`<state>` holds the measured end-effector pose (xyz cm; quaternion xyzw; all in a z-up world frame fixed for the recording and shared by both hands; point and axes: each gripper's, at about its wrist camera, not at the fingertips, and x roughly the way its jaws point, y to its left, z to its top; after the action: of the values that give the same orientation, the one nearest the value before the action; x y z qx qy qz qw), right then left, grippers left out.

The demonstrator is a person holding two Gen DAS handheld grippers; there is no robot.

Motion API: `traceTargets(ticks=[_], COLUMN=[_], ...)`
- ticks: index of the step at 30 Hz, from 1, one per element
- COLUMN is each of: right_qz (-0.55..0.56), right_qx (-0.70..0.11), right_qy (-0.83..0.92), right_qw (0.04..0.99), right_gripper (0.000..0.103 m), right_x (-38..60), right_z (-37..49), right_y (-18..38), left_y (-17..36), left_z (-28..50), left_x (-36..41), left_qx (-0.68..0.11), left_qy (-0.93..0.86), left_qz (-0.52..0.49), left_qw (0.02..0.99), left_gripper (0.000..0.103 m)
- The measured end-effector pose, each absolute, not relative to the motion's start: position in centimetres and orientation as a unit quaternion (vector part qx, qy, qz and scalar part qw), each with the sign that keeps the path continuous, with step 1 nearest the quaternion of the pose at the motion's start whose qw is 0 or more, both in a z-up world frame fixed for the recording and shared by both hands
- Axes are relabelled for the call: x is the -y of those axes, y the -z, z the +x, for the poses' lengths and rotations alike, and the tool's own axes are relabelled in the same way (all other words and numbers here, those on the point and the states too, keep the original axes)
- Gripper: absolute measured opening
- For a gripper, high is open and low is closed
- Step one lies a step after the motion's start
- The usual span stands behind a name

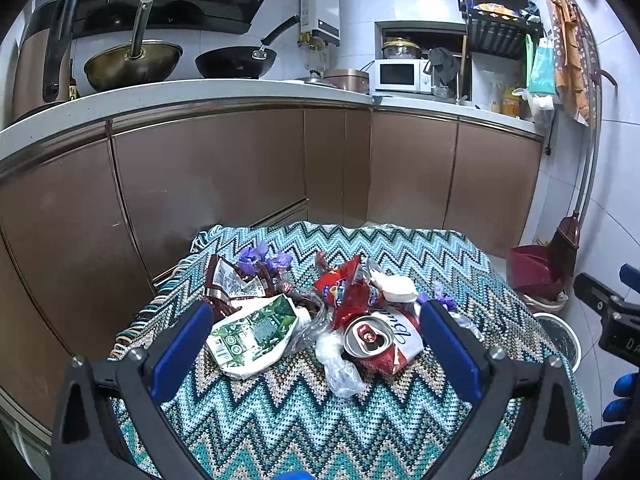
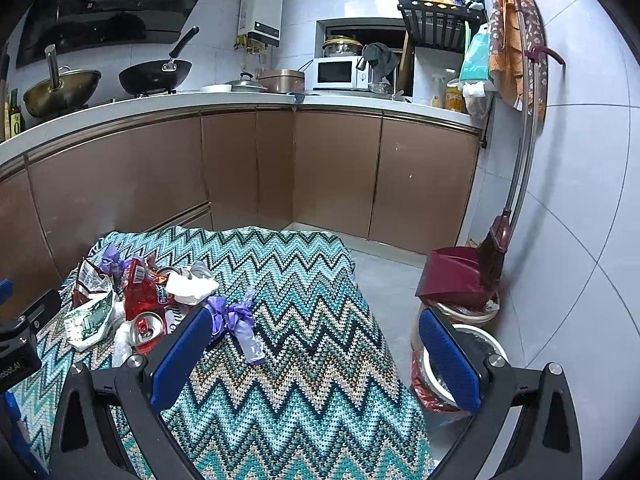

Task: Collect trash

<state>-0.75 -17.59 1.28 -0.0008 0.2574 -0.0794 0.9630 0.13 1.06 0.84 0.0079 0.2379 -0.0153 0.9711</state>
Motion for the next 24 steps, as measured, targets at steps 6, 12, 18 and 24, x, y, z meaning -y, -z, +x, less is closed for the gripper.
traceTargets(ticks=[6,12,18,24], right_qz=[0.004,0.010,0.016,0.001], right_qx=[-0.259,-0.251,-0.256,-0.249], right_qy=[0.077,0.066,0.058,0.046], right_qw=[0.963,0.966,0.965,0.968], right_gripper=[0.103,0.103,0.103,0.103], right_x=[17.74,17.65,17.61,16.84], right_z=[-0.66,-0.89,-1.06,-1.19], right_y=[-1.05,-1.30,-1.34,-1.42], left_y=[-0.81,-0.83,-0.57,-0.57], left_z=[0.06,0.06,0.33,0.23], left_x=[-1.38,-1.12,-1.34,-1.37], left_qx=[-0.230,-0.226,-0.231,-0.231], left_qy=[0.015,0.027,0.038,0.023], left_qz=[0.012,0.022,0.012,0.018], left_qw=[0.973,0.974,0.972,0.972], left_gripper=[0.103,0.103,0.103,0.103])
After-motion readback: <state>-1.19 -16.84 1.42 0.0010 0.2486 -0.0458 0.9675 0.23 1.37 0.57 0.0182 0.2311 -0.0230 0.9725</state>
